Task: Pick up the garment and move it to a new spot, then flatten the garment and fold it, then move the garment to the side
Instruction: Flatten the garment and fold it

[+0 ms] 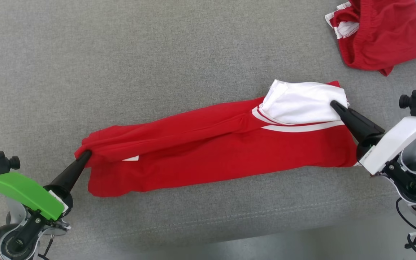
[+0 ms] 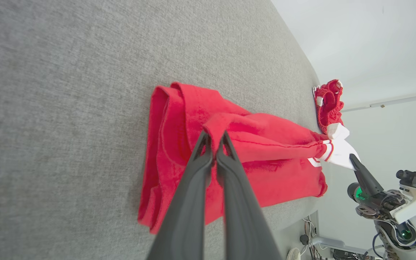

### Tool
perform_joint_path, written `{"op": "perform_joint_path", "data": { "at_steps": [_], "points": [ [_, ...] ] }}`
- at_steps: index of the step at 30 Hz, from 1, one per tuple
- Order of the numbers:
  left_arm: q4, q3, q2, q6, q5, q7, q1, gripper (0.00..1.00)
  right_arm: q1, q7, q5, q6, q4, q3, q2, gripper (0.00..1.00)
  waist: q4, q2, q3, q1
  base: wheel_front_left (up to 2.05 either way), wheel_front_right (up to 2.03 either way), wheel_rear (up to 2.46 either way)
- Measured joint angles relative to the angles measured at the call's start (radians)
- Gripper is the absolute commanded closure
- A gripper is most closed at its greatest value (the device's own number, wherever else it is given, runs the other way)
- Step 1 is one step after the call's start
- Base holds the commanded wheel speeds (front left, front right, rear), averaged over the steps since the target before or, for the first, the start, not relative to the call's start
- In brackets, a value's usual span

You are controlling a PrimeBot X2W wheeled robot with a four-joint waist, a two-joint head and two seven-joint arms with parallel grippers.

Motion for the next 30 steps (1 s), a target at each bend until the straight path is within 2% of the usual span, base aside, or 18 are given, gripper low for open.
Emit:
{"op": "perform_joint_path", "data": {
  "at_steps": [20, 30],
  "points": [
    [-0.034, 0.006, 0.011, -0.001, 0.0, -0.012, 0.048, 1.0, 0.094, -0.02, 0.004, -0.021, -0.107, -0.015, -0.068, 1.0, -0.006, 0.0, -0.013, 0.0, 0.0, 0.0, 0.0],
    [-0.052, -0.007, 0.011, -0.006, 0.0, -0.01, 0.073, 1.0, 0.154, 0.034, 0.027, -0.056, -0.115, 0.002, -0.099, 1.0, -0.005, 0.0, -0.006, 0.0, 0.0, 0.0, 0.0]
  ]
}}
